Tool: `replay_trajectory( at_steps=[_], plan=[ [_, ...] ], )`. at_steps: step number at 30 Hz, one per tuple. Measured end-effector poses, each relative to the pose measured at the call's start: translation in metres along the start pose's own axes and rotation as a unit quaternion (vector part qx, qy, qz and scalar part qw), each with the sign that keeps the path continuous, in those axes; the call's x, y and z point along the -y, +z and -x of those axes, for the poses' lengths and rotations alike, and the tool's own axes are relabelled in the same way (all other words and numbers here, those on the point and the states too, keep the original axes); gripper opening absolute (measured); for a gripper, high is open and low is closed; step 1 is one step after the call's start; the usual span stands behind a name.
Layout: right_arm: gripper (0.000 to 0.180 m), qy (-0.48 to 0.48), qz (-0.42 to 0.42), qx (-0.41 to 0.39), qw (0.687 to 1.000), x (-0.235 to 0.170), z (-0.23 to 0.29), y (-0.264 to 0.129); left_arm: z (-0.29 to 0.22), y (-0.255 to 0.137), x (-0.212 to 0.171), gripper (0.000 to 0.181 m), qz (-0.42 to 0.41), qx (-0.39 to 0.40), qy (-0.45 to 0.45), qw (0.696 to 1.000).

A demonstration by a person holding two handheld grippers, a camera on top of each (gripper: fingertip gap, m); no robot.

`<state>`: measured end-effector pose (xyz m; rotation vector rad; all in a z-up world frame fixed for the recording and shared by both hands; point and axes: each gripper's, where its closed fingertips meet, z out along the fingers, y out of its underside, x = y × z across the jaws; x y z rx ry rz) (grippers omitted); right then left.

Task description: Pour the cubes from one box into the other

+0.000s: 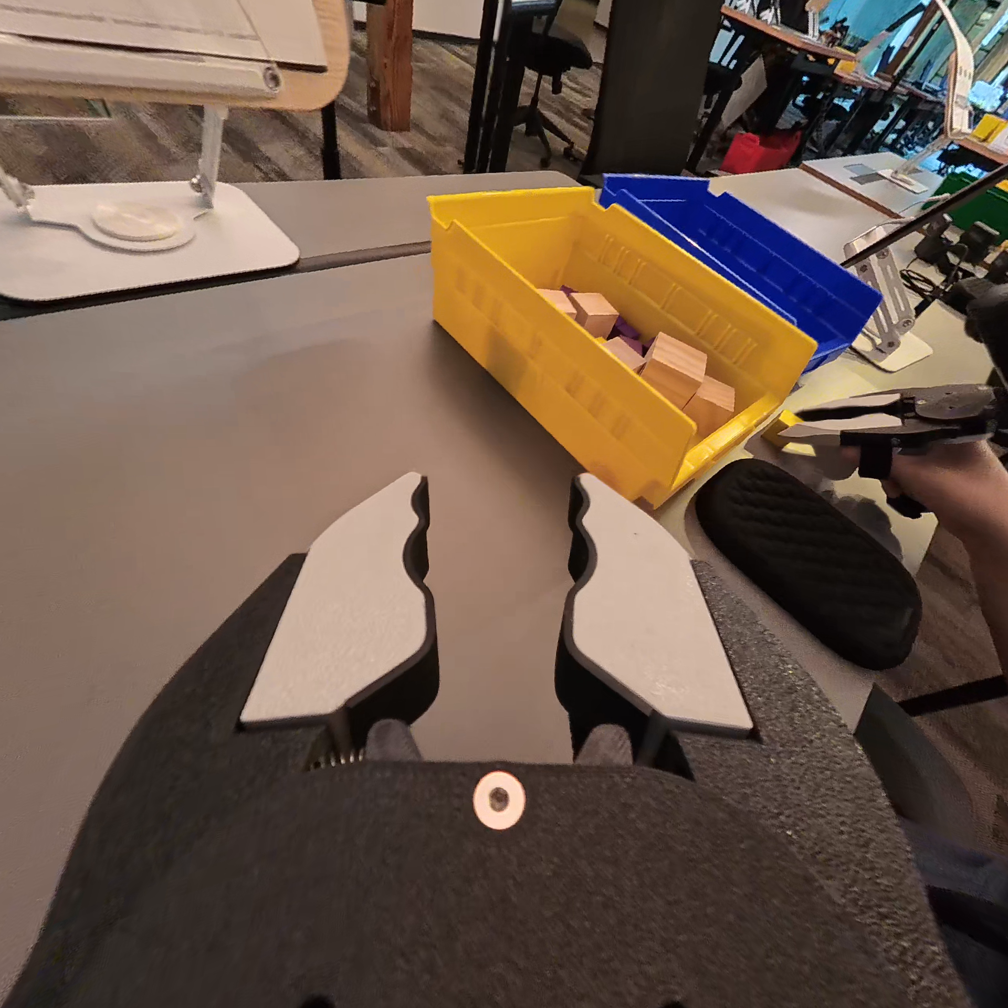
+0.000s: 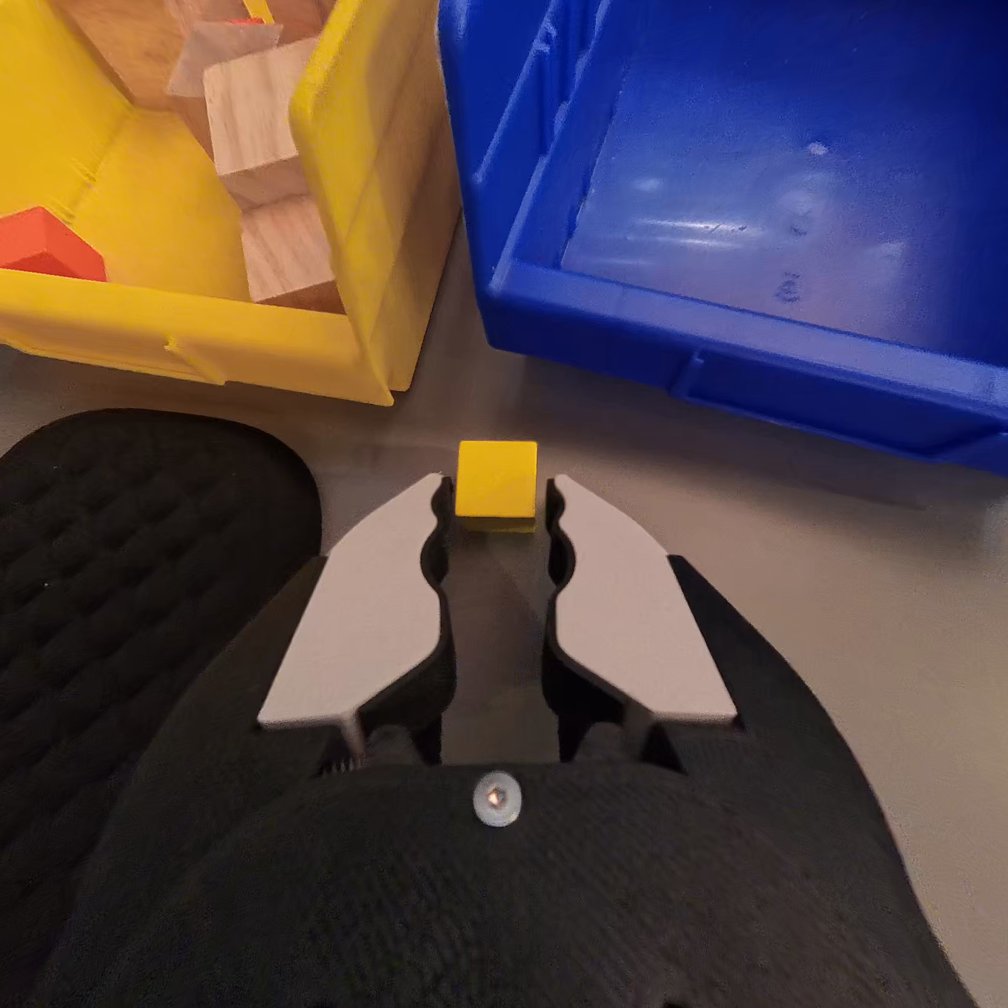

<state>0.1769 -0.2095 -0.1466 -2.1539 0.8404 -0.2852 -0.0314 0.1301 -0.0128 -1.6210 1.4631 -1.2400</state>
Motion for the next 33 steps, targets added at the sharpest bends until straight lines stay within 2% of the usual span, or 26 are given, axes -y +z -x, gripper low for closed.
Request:
replay_trajectory(
  at_steps=[4, 7, 8, 11, 12, 14, 16, 19, 21, 24, 27, 30, 33],
  plan=[
    [0.028, -0.004, 0.013, 0.000, 1.000, -0.003, -0.001, 0.000, 0.013, -0.008, -0.004, 0.048, -0.005, 0.007, -0.016, 1.000],
    [0.028, -0.025, -0.004, 0.000, 1.000, 0.016, 0.002, -0.027, 0.018, -0.015, -0.003, 0.048, -0.009, 0.013, -0.021, 1.000],
    [0.028, -0.039, -0.021, 0.012, 0.999, 0.036, 0.008, -0.043, 0.020, -0.017, -0.002, 0.047, -0.013, 0.017, -0.020, 1.000],
    [0.028, -0.109, -0.136, 0.059, 0.983, 0.132, 0.046, -0.087, 0.021, -0.017, 0.002, 0.044, -0.026, 0.021, -0.018, 0.999],
    [0.028, -0.138, -0.148, 0.077, 0.976, 0.157, 0.062, -0.089, 0.020, -0.013, 0.001, 0.044, -0.024, 0.017, -0.022, 0.999],
    [0.028, -0.185, -0.100, 0.115, 0.971, 0.179, 0.089, -0.066, 0.010, -0.004, -0.005, 0.045, -0.007, -0.008, -0.034, 0.999],
    [0.028, -0.213, -0.057, 0.155, 0.963, 0.184, 0.116, -0.031, 0.004, 0.003, -0.015, 0.045, 0.027, -0.017, -0.033, 0.999],
    [0.028, -0.232, 0.012, 0.201, 0.952, 0.161, 0.148, 0.021, 0.004, 0.002, -0.025, 0.045, 0.055, -0.001, -0.012, 0.998],
    [0.029, -0.249, 0.057, 0.198, 0.946, 0.138, 0.156, 0.047, 0.003, -0.001, -0.027, 0.045, 0.060, -0.001, -0.011, 0.998],
    [0.029, -0.267, 0.068, 0.160, 0.948, 0.123, 0.155, 0.067, -0.001, 0.004, -0.029, 0.046, 0.069, -0.018, -0.031, 0.997],
    [0.032, -0.249, 0.024, 0.167, 0.954, 0.131, 0.157, 0.050, -0.017, 0.024, -0.021, 0.047, 0.073, -0.059, -0.046, 0.995],
    [0.039, -0.213, -0.039, 0.200, 0.956, 0.154, 0.153, 0.010, -0.028, 0.067, 0.001, 0.056, 0.108, -0.090, -0.049, 0.989],
    [0.039, -0.202, -0.094, 0.155, 0.962, 0.175, 0.122, -0.028, -0.041, 0.118, 0.030, 0.063, 0.152, -0.117, -0.073, 0.979]
  ],
)
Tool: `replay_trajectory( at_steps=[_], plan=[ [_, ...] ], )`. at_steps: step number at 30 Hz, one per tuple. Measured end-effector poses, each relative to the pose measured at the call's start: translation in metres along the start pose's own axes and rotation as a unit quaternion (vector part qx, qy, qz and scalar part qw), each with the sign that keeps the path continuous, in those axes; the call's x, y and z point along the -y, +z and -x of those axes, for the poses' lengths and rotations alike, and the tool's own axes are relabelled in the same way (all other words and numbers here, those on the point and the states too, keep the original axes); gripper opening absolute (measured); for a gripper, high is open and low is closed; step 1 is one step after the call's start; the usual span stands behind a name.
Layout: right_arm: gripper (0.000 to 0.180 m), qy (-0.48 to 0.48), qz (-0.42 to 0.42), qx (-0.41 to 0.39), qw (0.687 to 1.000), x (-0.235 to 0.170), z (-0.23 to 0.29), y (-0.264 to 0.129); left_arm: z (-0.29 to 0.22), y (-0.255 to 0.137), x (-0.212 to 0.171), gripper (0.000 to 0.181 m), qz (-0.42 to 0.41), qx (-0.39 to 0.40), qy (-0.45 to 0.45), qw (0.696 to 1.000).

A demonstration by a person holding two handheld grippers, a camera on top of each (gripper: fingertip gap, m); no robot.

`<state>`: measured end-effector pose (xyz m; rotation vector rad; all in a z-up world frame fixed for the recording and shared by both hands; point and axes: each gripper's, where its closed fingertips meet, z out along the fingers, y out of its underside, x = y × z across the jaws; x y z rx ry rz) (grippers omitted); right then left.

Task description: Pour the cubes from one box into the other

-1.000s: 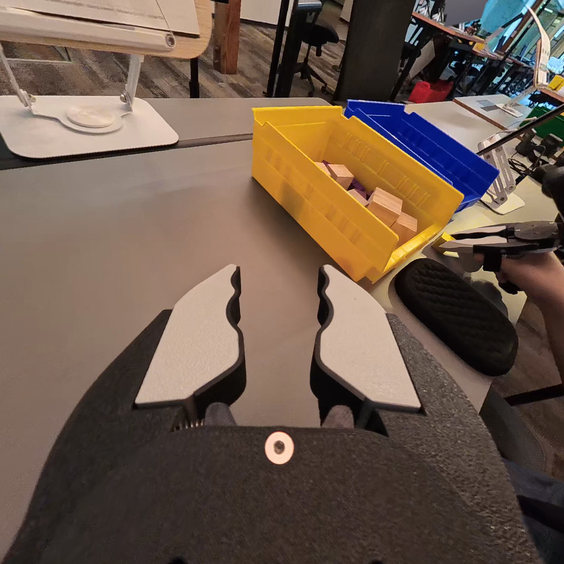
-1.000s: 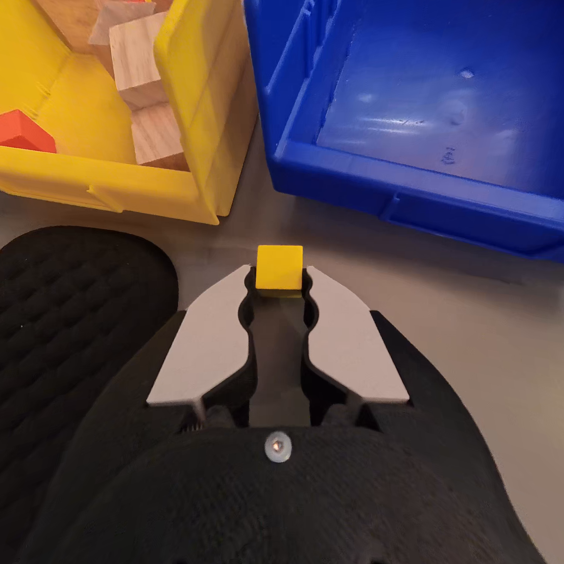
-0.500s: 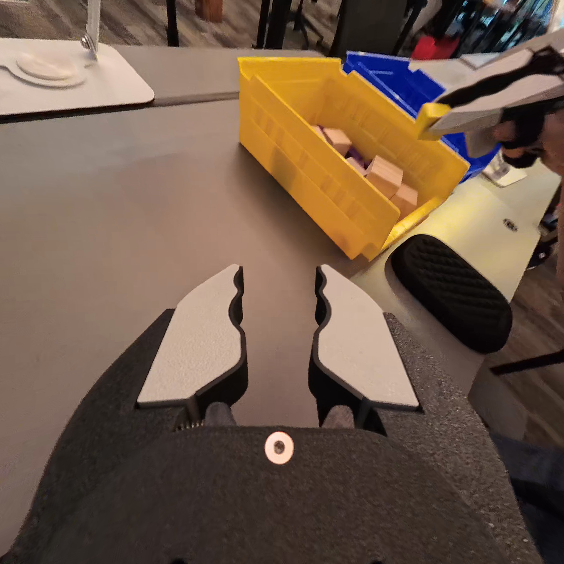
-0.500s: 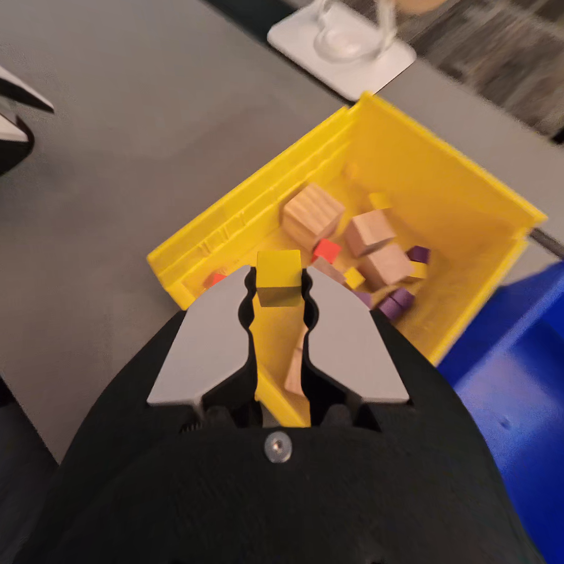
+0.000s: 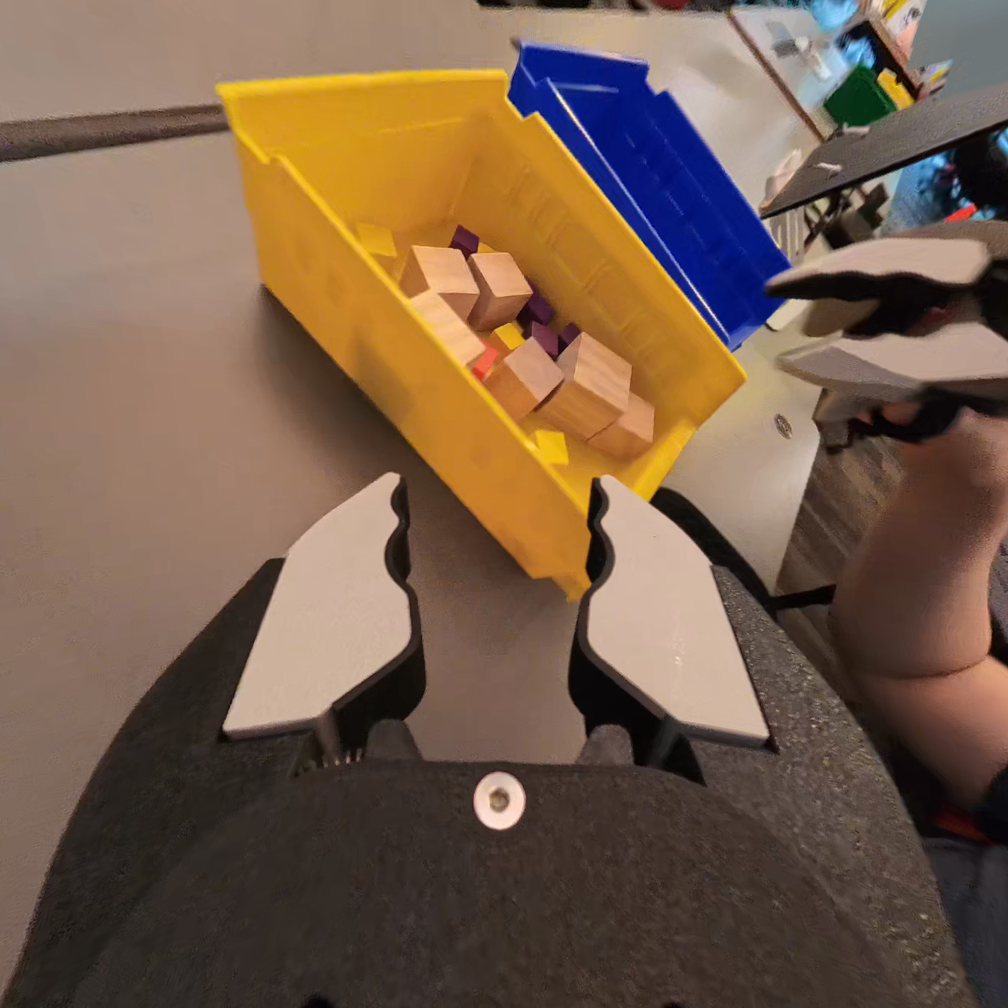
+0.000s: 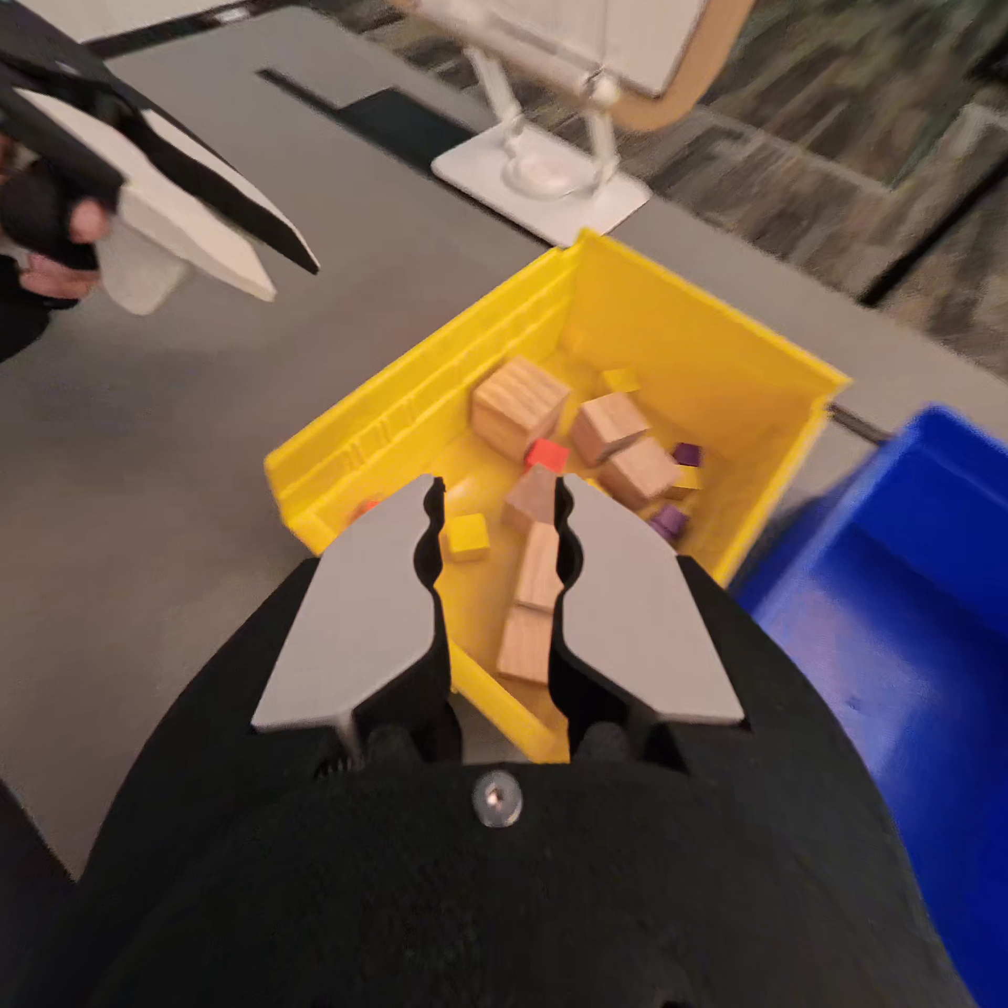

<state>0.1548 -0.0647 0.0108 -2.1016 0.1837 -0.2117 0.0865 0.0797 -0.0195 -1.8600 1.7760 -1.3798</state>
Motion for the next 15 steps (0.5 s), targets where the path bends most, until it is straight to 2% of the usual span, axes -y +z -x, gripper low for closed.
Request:
replay_trajectory(
  at_steps=[3, 7, 11, 14, 15],
  plan=[
    [0.040, 0.004, -0.018, -0.061, 0.998, -0.007, -0.027, -0.042, 0.001, 0.039, 0.011, 0.072, 0.087, 0.010, -0.011, 0.996],
    [0.040, 0.054, -0.028, -0.079, 0.995, -0.042, -0.042, -0.082, 0.018, 0.066, 0.002, 0.069, 0.179, 0.066, -0.010, 0.982],
    [0.038, 0.110, -0.065, -0.068, 0.990, -0.082, -0.033, -0.099, 0.028, 0.084, -0.001, 0.064, 0.222, 0.101, -0.017, 0.970],
    [0.038, 0.125, -0.050, -0.090, 0.987, -0.107, -0.042, -0.100, 0.043, 0.089, -0.006, 0.071, 0.304, 0.162, 0.003, 0.939],
    [0.038, 0.129, -0.039, -0.101, 0.986, -0.112, -0.051, -0.101, 0.043, 0.091, -0.004, 0.062, 0.317, 0.167, -0.002, 0.934]
  ],
)
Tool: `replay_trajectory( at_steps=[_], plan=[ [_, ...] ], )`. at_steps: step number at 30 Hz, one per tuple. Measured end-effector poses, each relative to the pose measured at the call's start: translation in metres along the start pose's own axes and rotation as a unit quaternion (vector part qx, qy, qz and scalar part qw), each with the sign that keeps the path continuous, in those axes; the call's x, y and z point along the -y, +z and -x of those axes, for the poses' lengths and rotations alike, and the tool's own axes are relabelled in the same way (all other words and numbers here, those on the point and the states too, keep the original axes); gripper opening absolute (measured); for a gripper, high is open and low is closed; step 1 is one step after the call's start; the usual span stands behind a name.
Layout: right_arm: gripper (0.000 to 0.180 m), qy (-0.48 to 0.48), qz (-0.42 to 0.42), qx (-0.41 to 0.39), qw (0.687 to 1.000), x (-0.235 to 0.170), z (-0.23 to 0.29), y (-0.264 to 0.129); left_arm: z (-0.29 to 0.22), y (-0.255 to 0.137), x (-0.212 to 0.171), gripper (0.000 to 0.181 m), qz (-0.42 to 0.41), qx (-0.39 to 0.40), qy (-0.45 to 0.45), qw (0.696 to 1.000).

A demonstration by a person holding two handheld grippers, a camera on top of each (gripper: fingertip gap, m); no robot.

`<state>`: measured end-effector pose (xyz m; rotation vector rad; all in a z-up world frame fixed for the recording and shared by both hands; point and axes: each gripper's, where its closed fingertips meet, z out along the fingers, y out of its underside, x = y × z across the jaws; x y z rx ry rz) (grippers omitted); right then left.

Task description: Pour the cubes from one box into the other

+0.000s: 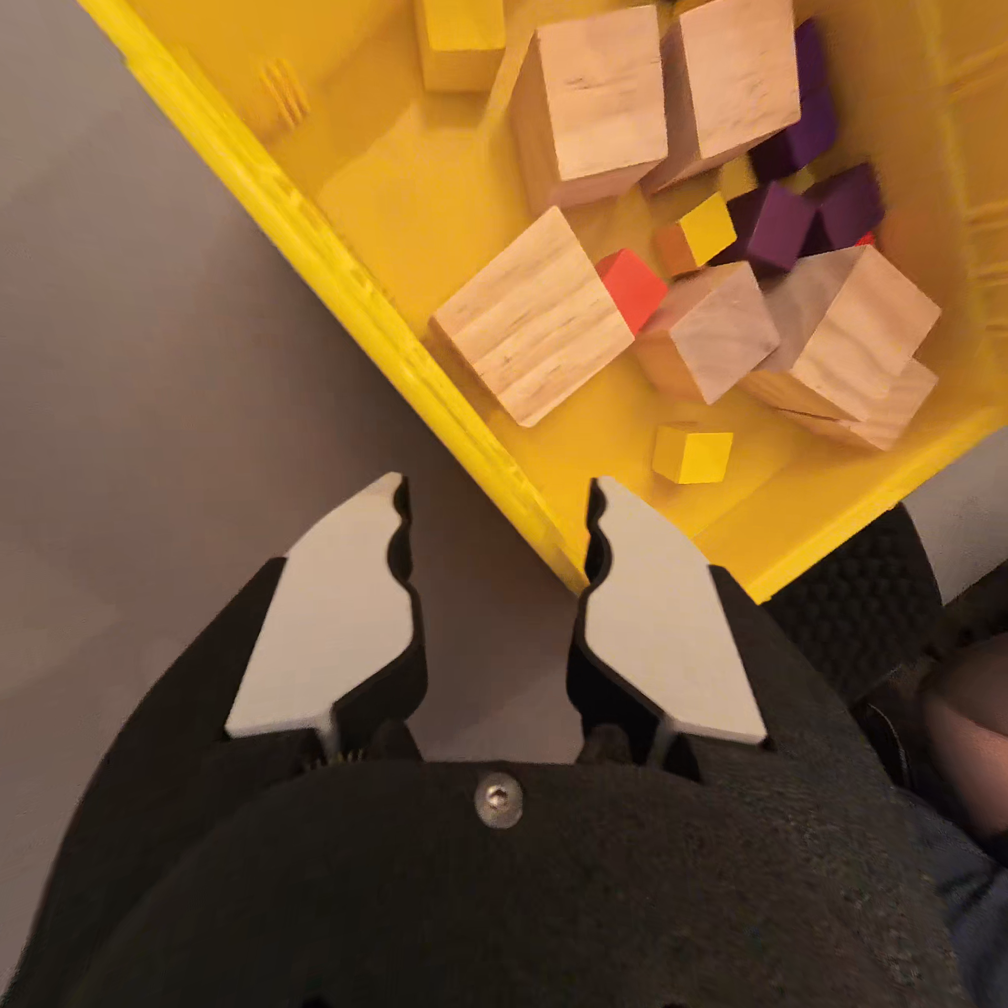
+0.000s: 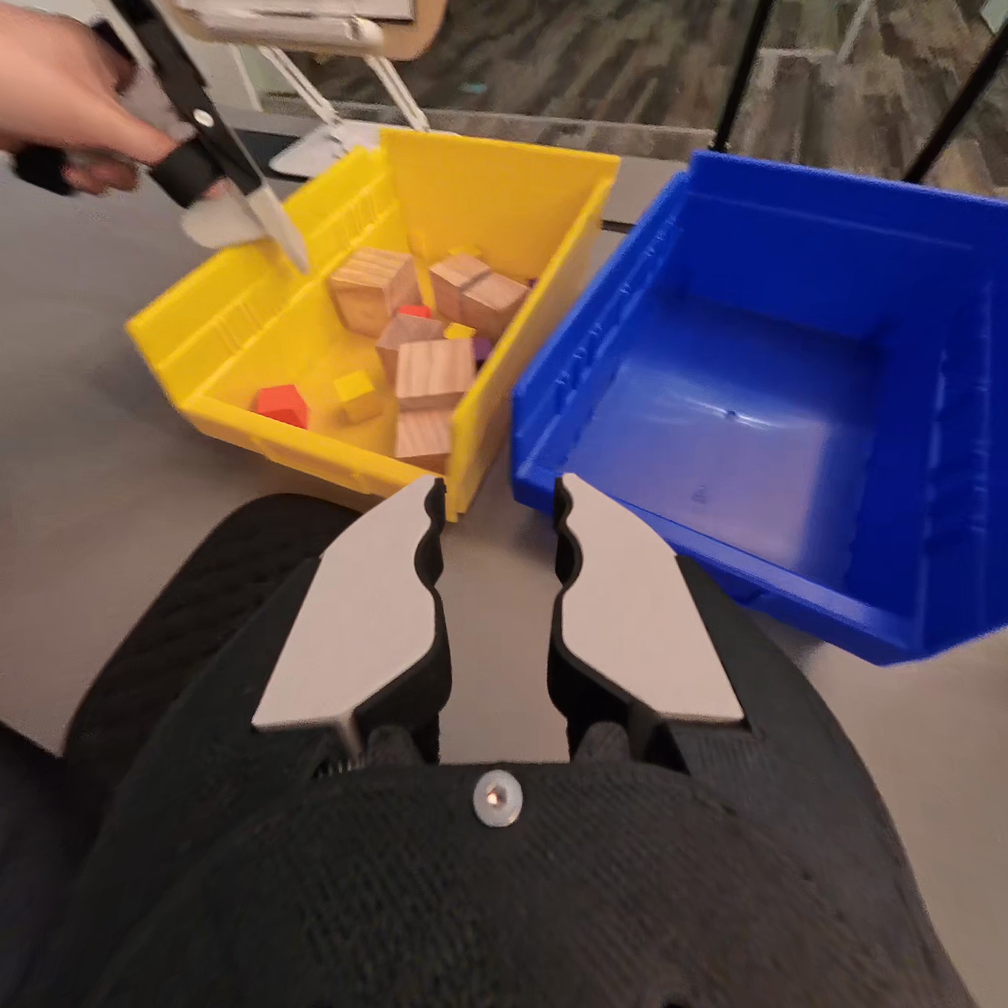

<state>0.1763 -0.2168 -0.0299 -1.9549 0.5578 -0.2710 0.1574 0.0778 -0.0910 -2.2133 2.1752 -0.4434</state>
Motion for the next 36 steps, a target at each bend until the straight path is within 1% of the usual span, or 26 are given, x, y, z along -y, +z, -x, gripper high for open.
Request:
replay_trajectory(
  at_steps=[1, 2, 4, 5, 6, 8, 10, 12, 14, 15, 16, 17, 18, 19, 21, 22, 26, 29, 33, 36],
  plan=[
    [0.038, 0.000, 0.007, -0.019, 1.000, 0.001, -0.013, 0.000, 0.000, 0.000, 0.003, 0.054, 0.008, 0.004, -0.002, 1.000],
    [0.038, -0.003, 0.009, -0.046, 0.999, 0.004, -0.030, -0.001, 0.000, 0.001, 0.005, 0.052, 0.014, 0.010, -0.001, 1.000],
    [0.038, -0.011, 0.015, -0.106, 0.994, 0.015, -0.071, -0.004, -0.007, 0.000, 0.003, 0.028, 0.029, -0.011, 0.009, 0.999],
    [0.039, -0.012, 0.016, -0.129, 0.991, 0.021, -0.092, -0.005, -0.006, -0.001, 0.003, 0.024, 0.033, -0.011, 0.006, 0.999],
    [0.039, -0.006, 0.014, -0.137, 0.990, 0.027, -0.110, -0.005, -0.003, -0.003, 0.002, 0.016, 0.036, -0.013, 0.008, 0.999],
    [0.040, 0.019, 0.005, -0.154, 0.988, 0.038, -0.146, -0.004, 0.005, -0.006, -0.003, 0.014, 0.042, -0.016, 0.020, 0.999],
    [0.041, 0.044, 0.024, -0.181, 0.982, 0.037, -0.181, 0.001, 0.019, -0.010, -0.009, 0.013, 0.048, -0.012, 0.008, 0.999],
    [0.041, 0.061, 0.090, -0.189, 0.976, 0.021, -0.207, 0.016, 0.039, -0.016, -0.017, 0.011, 0.051, 0.000, -0.004, 0.999],
    [0.041, 0.076, 0.191, -0.171, 0.964, -0.006, -0.219, 0.033, 0.064, -0.023, -0.029, 0.009, 0.058, 0.021, -0.009, 0.998],
    [0.039, 0.090, 0.247, -0.161, 0.951, -0.023, -0.221, 0.039, 0.077, -0.028, -0.036, 0.009, 0.063, 0.031, -0.014, 0.997],
    [0.030, 0.102, 0.302, -0.145, 0.937, -0.039, -0.220, 0.044, 0.091, -0.032, -0.043, 0.009, 0.064, 0.039, -0.022, 0.997],
    [0.014, 0.112, 0.355, -0.124, 0.920, -0.055, -0.216, 0.047, 0.106, -0.037, -0.051, 0.008, 0.063, 0.046, -0.030, 0.997],
    [0.013, 0.117, 0.397, -0.120, 0.903, -0.065, -0.214, 0.047, 0.121, -0.042, -0.060, 0.008, 0.060, 0.052, -0.038, 0.996],
    [0.008, 0.117, 0.393, -0.117, 0.904, -0.060, -0.213, 0.051, 0.136, -0.048, -0.069, 0.008, 0.058, 0.057, -0.048, 0.995],
    [0.009, 0.128, 0.417, -0.097, 0.894, -0.061, -0.200, 0.055, 0.168, -0.059, -0.091, 0.007, 0.052, 0.066, -0.071, 0.994],
    [0.008, 0.120, 0.423, -0.099, 0.893, -0.060, -0.195, 0.058, 0.185, -0.065, -0.102, 0.007, 0.047, 0.068, -0.086, 0.993],
    [0.009, 0.099, 0.416, -0.096, 0.899, -0.050, -0.162, 0.080, 0.250, -0.089, -0.146, 0.006, 0.018, 0.072, -0.143, 0.987],
    [0.009, 0.100, 0.408, -0.085, 0.903, -0.044, -0.131, 0.095, 0.292, -0.105, -0.181, 0.007, 0.015, 0.101, -0.158, 0.982],
    [0.009, 0.125, 0.398, -0.074, 0.906, -0.038, -0.088, 0.114, 0.331, -0.121, -0.218, 0.010, 0.012, 0.134, -0.155, 0.979],
    [0.011, 0.092, 0.411, -0.087, 0.903, -0.036, -0.065, 0.121, 0.344, -0.127, -0.233, 0.009, -0.009, 0.117, -0.170, 0.979]
  ],
)
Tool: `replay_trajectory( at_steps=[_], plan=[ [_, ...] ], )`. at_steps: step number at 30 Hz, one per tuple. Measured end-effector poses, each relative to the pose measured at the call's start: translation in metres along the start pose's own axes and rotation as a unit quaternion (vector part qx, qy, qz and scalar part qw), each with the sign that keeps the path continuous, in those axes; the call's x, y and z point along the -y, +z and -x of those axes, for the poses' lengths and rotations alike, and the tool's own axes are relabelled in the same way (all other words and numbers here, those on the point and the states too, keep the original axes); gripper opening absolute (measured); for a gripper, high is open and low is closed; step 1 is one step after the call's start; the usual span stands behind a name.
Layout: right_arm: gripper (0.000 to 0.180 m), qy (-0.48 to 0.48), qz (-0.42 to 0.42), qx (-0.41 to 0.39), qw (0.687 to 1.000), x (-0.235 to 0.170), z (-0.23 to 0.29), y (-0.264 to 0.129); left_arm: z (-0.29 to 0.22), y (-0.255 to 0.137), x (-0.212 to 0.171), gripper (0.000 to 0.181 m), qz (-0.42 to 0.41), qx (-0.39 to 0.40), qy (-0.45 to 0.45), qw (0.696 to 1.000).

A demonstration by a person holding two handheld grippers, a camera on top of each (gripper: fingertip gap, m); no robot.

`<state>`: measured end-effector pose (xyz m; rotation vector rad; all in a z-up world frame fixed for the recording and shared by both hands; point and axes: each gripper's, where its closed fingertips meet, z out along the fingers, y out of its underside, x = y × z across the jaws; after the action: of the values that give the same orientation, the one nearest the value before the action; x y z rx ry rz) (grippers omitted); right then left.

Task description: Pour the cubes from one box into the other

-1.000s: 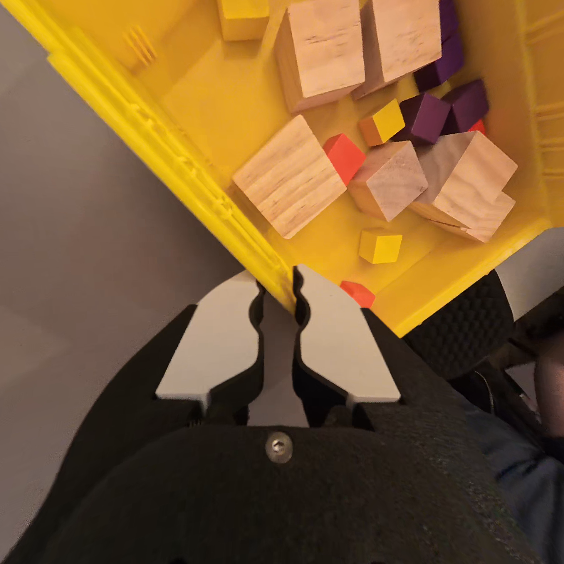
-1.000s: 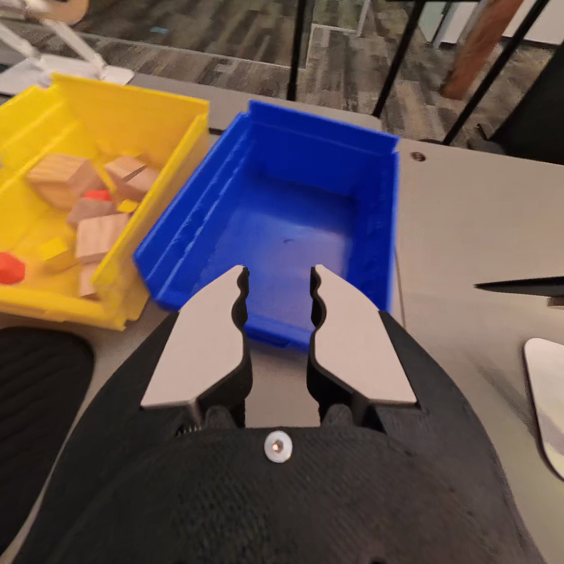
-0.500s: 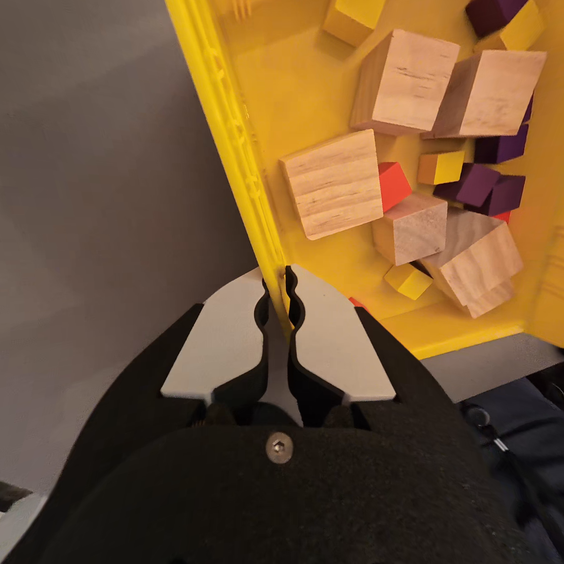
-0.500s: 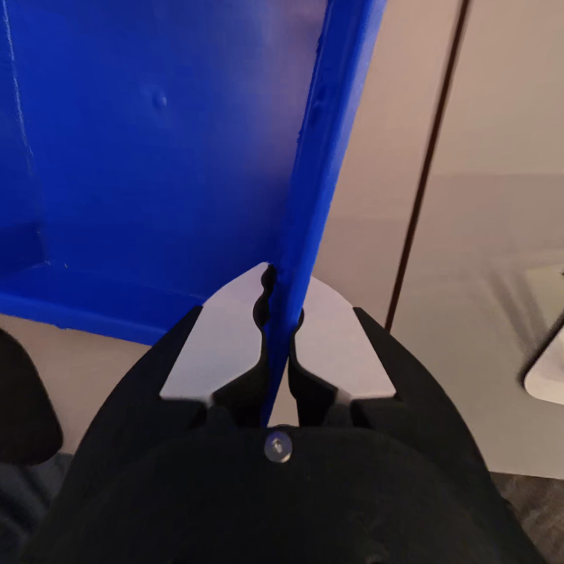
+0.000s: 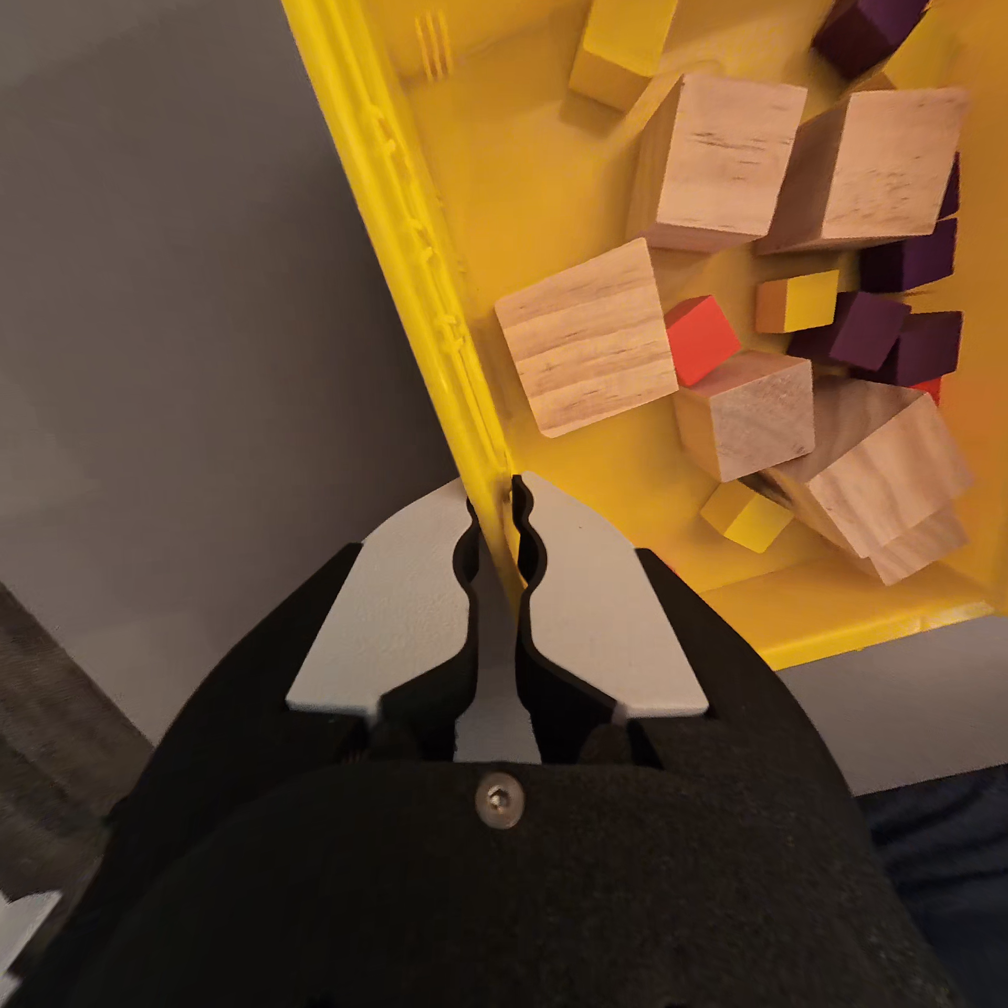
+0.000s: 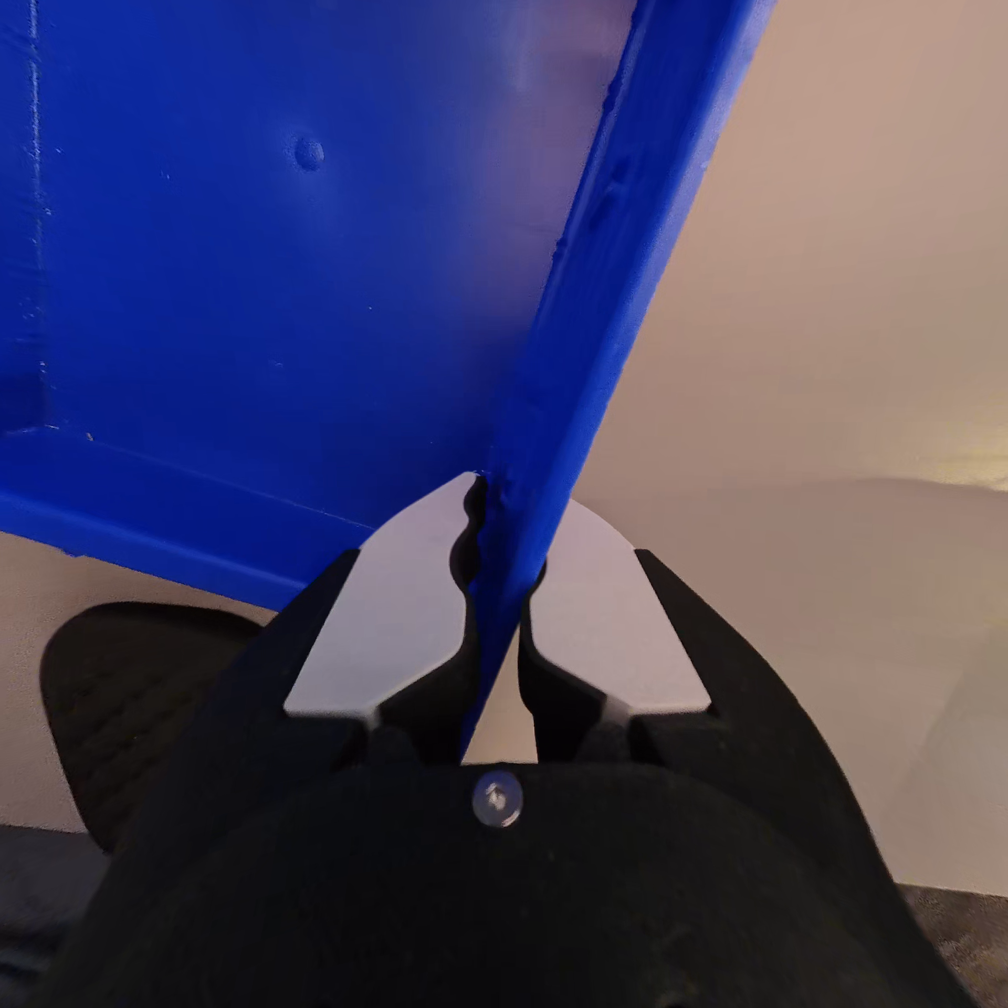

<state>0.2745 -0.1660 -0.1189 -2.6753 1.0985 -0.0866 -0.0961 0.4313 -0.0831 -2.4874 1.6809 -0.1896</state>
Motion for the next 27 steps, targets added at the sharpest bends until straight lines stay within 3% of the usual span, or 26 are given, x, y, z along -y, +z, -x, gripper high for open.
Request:
replay_trajectory(
  at_steps=[13, 27],
  plan=[
    [0.017, -0.037, 0.007, 0.021, 0.999, -0.006, 0.057, 0.000, 0.038, -0.003, -0.014, 0.007, -0.026, -0.008, -0.011, 1.000],
    [0.018, -0.090, 0.026, 0.037, 0.995, -0.021, 0.056, -0.003, 0.046, -0.003, -0.017, 0.007, -0.031, -0.008, -0.019, 0.999]
  ],
)
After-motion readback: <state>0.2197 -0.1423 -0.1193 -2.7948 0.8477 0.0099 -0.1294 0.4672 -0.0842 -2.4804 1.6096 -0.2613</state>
